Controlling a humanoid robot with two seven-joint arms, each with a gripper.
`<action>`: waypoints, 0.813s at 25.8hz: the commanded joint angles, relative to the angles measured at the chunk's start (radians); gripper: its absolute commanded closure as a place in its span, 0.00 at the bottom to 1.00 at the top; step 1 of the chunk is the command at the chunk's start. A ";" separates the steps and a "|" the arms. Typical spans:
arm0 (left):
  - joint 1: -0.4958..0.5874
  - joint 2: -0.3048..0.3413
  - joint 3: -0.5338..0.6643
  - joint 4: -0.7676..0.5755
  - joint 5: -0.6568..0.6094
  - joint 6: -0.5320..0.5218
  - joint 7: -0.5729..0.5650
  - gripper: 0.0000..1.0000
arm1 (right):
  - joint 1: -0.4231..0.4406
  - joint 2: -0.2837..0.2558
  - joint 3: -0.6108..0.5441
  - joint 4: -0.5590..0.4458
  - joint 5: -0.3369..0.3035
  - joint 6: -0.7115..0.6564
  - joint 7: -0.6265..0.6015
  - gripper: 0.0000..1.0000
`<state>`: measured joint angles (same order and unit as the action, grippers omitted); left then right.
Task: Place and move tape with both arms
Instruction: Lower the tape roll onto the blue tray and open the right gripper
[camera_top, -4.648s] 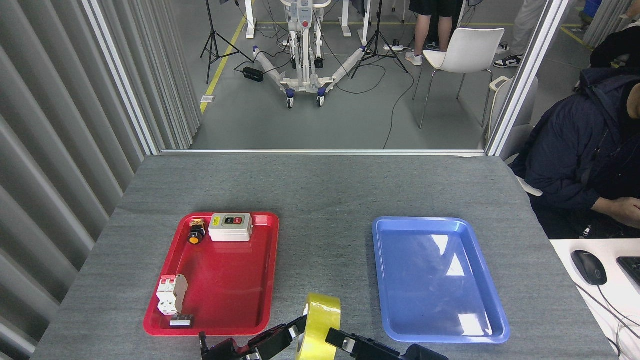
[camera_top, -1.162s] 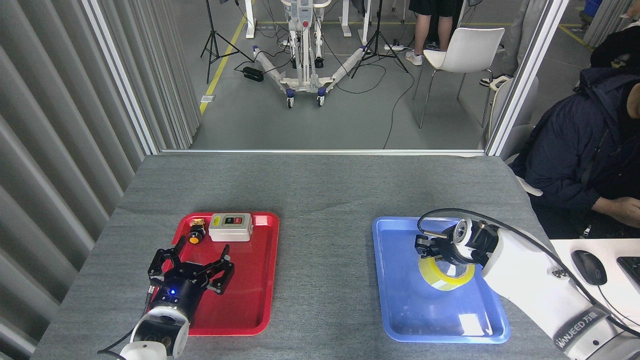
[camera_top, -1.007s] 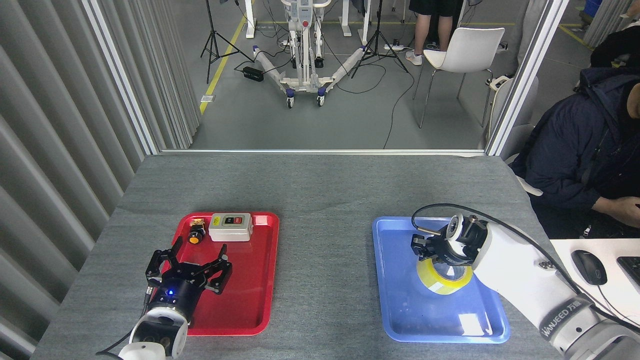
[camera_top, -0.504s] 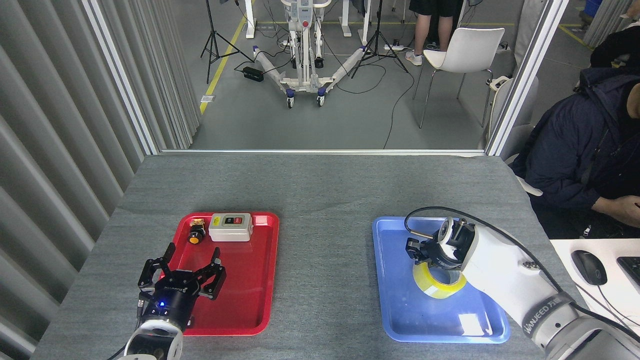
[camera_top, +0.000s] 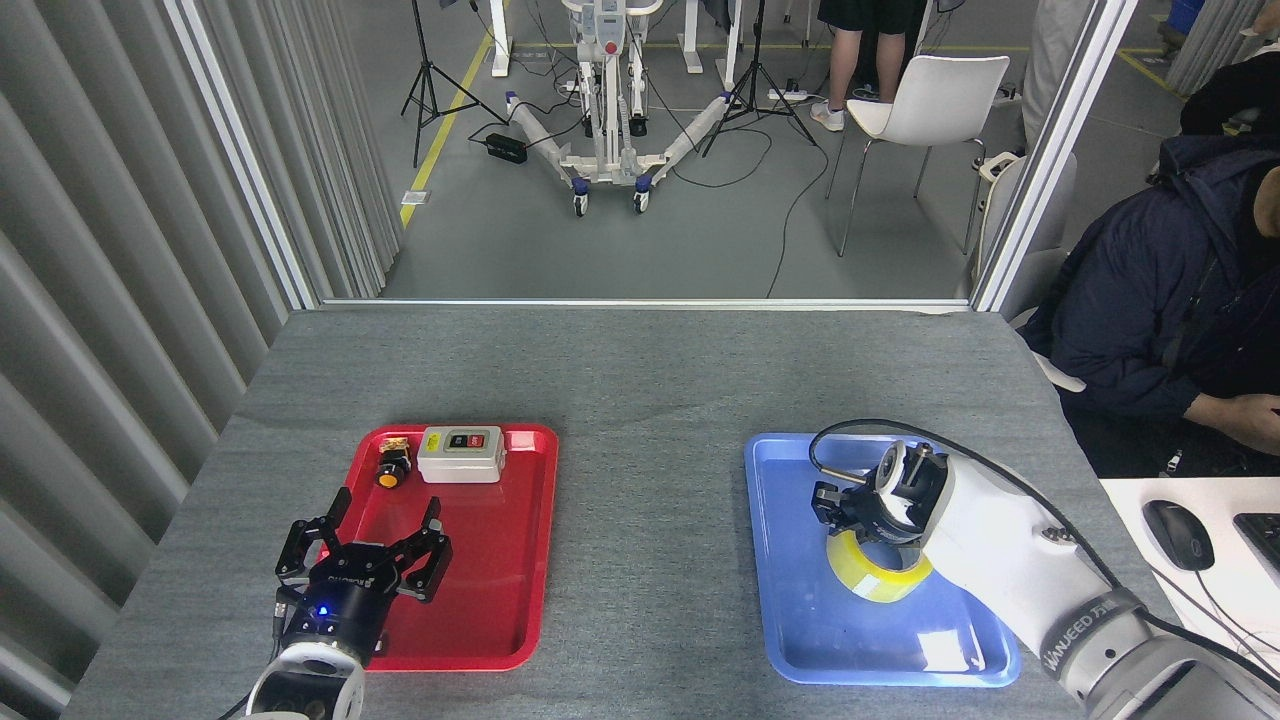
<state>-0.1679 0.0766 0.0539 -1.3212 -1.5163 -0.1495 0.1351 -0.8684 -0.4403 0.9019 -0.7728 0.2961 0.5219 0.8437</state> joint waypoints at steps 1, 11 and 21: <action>0.001 0.000 -0.002 0.007 0.001 -0.002 -0.002 0.00 | -0.001 0.000 -0.006 0.000 0.001 -0.002 0.001 0.48; -0.005 0.002 0.000 0.053 0.001 0.007 -0.002 0.00 | 0.003 0.015 -0.012 -0.017 0.054 -0.161 -0.161 0.15; -0.004 0.005 0.000 0.054 0.001 0.008 -0.002 0.00 | 0.088 -0.074 -0.104 -0.023 0.247 -0.433 -0.784 0.02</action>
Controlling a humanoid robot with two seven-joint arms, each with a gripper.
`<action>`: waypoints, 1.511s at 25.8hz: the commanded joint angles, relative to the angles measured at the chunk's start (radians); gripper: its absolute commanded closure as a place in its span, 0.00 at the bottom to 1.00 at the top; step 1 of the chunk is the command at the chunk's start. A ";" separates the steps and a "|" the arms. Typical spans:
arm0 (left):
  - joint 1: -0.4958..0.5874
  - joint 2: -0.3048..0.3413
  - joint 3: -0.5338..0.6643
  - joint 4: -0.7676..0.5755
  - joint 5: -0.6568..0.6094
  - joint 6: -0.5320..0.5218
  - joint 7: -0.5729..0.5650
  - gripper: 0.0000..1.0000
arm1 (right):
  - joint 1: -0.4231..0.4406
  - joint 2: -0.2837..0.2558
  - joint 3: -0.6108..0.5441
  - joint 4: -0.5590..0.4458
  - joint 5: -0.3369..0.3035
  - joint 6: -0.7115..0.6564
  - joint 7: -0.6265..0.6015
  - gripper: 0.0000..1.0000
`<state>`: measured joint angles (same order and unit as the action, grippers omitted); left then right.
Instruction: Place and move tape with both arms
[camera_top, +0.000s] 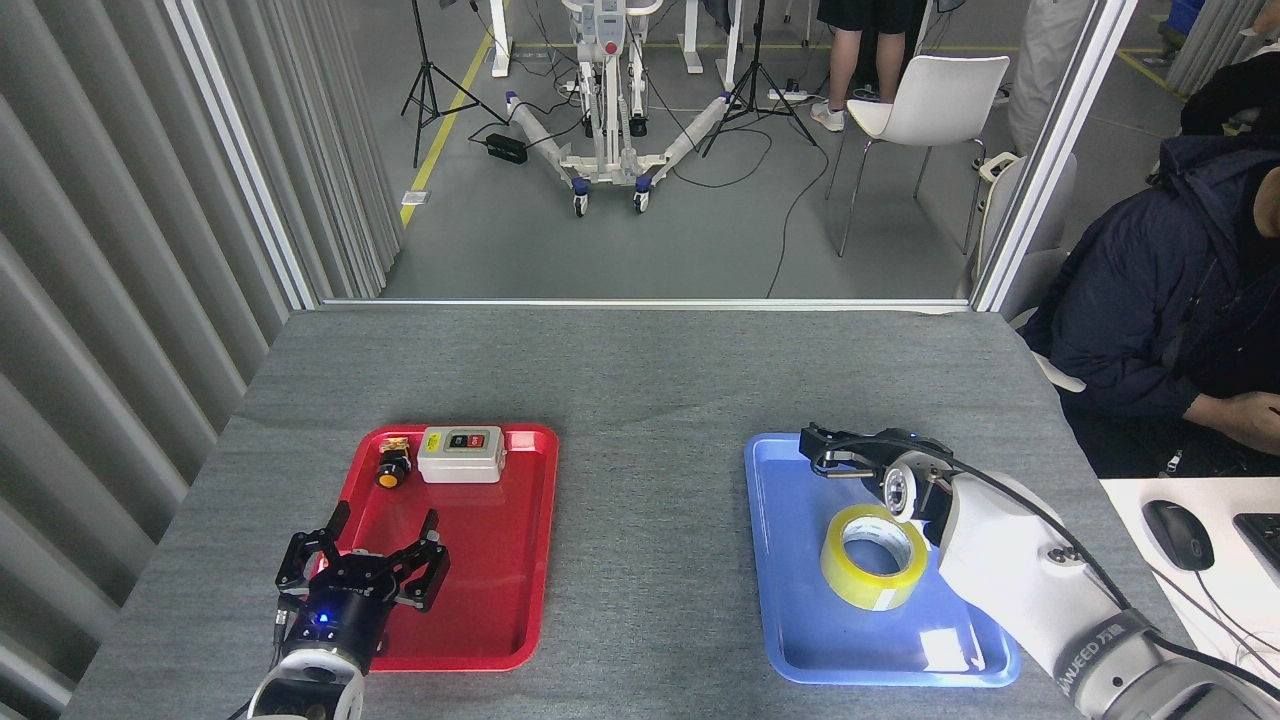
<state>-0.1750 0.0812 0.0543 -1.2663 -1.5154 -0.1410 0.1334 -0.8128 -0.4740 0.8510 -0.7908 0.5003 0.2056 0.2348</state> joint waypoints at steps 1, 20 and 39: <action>0.003 0.000 0.001 -0.001 0.000 0.000 0.000 0.00 | 0.049 -0.048 -0.092 -0.018 0.080 -0.149 -0.218 0.02; 0.005 0.000 0.001 0.001 0.000 0.000 0.002 0.00 | 0.785 0.146 -0.845 -0.663 0.718 -0.169 -0.259 0.02; 0.006 0.000 0.021 0.021 0.040 0.001 0.002 0.00 | 0.932 0.149 -0.886 -0.769 0.762 -0.156 -0.298 0.01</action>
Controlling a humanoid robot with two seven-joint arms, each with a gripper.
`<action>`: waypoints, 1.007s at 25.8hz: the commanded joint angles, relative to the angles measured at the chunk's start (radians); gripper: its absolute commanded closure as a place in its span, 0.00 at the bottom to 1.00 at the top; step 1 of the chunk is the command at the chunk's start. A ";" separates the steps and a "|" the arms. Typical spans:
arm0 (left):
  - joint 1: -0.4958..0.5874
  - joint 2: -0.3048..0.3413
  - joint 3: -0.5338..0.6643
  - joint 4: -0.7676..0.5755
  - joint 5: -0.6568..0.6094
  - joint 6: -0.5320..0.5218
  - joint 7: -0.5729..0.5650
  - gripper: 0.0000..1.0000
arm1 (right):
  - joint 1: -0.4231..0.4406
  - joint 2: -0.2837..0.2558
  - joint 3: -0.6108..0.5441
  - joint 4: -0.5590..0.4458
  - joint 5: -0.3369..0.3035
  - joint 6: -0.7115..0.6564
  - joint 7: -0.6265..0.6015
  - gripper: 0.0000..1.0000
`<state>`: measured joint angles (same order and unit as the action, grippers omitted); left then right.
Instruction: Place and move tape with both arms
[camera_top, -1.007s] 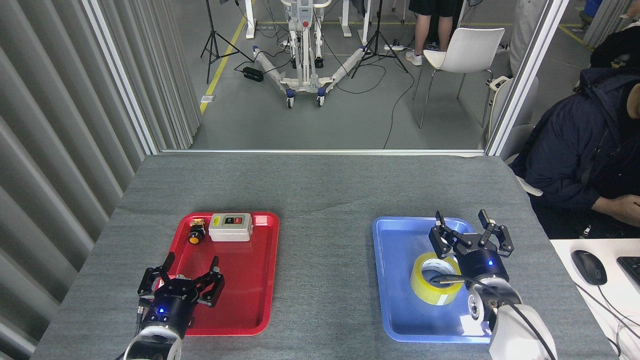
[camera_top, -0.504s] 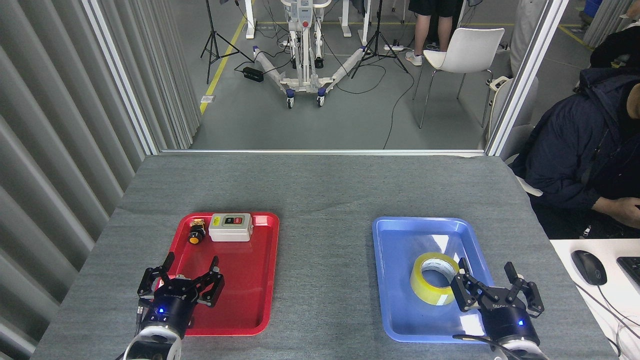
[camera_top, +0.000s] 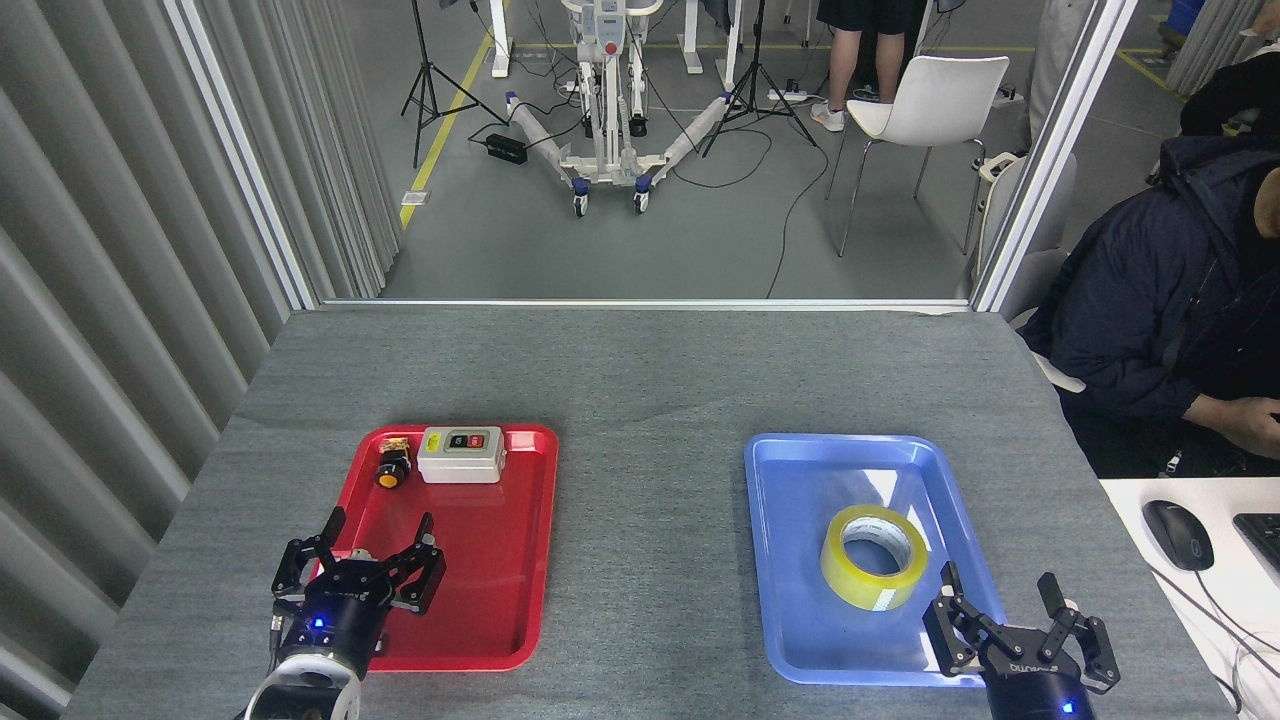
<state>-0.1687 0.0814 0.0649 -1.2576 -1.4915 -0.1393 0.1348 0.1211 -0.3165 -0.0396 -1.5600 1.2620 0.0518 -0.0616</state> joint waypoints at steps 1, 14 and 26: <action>0.000 0.000 0.015 0.017 0.016 0.000 0.000 0.00 | -0.001 -0.018 0.006 0.000 0.000 -0.010 -0.003 0.01; 0.000 0.000 0.023 0.033 0.020 0.000 0.000 0.00 | -0.011 -0.084 0.009 0.008 -0.009 -0.052 -0.001 0.01; 0.000 0.000 0.030 0.033 0.022 0.000 0.000 0.00 | -0.015 -0.081 0.009 0.008 -0.009 -0.059 -0.001 0.01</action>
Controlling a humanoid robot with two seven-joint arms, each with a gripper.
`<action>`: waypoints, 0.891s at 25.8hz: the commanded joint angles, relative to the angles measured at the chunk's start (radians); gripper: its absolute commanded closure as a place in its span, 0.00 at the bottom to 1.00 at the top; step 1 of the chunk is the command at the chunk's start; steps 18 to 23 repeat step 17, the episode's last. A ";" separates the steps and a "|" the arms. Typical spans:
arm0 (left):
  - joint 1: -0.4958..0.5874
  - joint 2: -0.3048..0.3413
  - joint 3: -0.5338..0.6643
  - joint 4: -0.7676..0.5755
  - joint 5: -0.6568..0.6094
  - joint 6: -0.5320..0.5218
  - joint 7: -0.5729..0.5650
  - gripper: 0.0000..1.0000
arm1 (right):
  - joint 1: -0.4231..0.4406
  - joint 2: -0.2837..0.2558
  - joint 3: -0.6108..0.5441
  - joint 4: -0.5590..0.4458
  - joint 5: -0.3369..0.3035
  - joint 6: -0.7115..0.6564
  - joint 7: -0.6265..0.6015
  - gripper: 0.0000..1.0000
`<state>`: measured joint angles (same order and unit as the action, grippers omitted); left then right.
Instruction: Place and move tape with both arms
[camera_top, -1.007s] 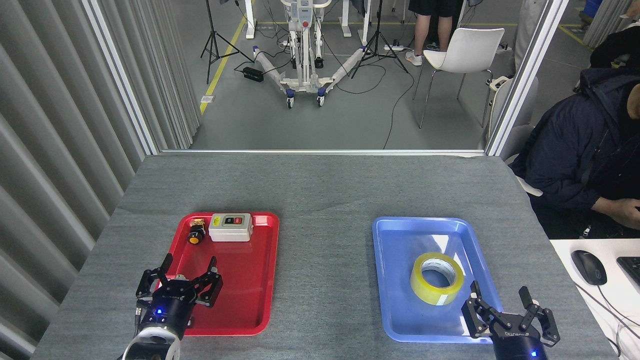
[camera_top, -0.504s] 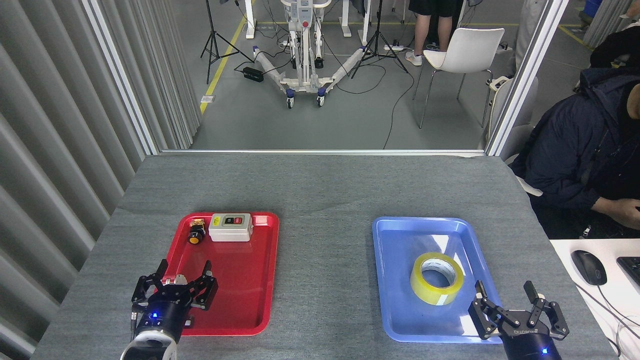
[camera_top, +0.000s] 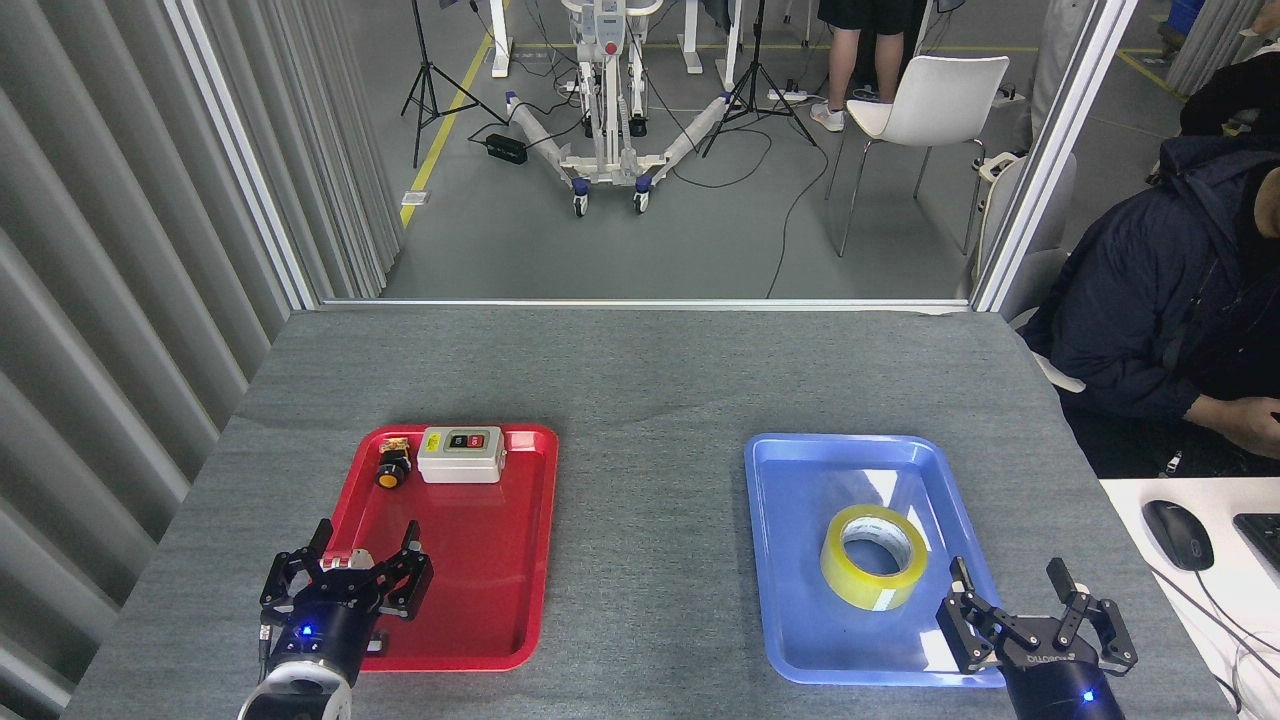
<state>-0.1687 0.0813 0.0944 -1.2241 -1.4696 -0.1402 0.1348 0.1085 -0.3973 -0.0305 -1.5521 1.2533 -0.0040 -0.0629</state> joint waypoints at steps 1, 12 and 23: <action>0.000 0.000 0.001 0.000 0.000 0.001 0.000 0.00 | -0.003 0.000 0.000 0.000 0.000 -0.004 0.000 0.01; 0.000 0.002 0.001 0.000 -0.002 0.001 0.000 0.00 | -0.003 0.003 0.000 0.001 0.000 -0.005 0.000 0.01; 0.002 0.003 0.001 0.001 0.000 0.001 0.000 0.00 | -0.003 0.000 0.000 0.001 0.000 -0.007 -0.002 0.01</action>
